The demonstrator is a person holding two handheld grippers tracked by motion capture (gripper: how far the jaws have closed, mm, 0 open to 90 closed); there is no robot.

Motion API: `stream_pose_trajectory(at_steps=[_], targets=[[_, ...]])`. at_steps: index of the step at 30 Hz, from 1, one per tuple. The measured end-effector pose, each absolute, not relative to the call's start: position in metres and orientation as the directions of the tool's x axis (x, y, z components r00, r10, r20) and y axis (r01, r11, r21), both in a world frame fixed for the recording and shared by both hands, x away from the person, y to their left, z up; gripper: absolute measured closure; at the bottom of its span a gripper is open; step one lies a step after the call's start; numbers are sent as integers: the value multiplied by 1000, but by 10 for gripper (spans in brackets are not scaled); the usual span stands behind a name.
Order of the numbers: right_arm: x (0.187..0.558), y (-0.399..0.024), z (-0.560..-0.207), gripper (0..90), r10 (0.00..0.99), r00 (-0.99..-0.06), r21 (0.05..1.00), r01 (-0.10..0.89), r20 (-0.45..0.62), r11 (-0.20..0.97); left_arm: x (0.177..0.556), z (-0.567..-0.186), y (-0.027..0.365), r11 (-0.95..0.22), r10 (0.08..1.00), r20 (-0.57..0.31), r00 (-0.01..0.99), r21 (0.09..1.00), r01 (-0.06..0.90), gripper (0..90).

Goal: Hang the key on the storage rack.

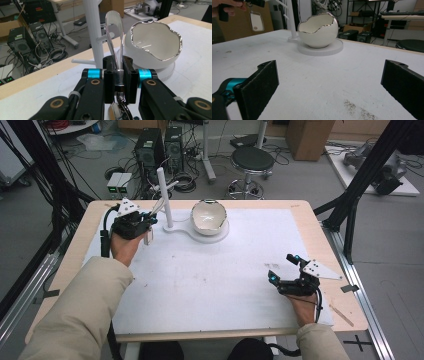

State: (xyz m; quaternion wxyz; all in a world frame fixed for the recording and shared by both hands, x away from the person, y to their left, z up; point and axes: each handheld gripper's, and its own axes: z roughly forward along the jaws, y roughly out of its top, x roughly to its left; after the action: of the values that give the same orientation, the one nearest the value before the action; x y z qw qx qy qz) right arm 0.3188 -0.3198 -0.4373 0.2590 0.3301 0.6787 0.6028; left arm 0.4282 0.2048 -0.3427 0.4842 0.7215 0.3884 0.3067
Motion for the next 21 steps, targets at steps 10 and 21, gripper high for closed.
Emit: stream_pose_trajectory(at_steps=[10, 21], targets=[[318, -321, -447, 5, 748, -660, 987, 151, 63, 50, 439, -353, 202, -235, 866, 68, 495, 930, 284, 816], [318, -320, -449, 5, 755, -651, 984, 172, 74, 52, 446, -362, 200, -247, 869, 69, 489, 918, 311, 816]])
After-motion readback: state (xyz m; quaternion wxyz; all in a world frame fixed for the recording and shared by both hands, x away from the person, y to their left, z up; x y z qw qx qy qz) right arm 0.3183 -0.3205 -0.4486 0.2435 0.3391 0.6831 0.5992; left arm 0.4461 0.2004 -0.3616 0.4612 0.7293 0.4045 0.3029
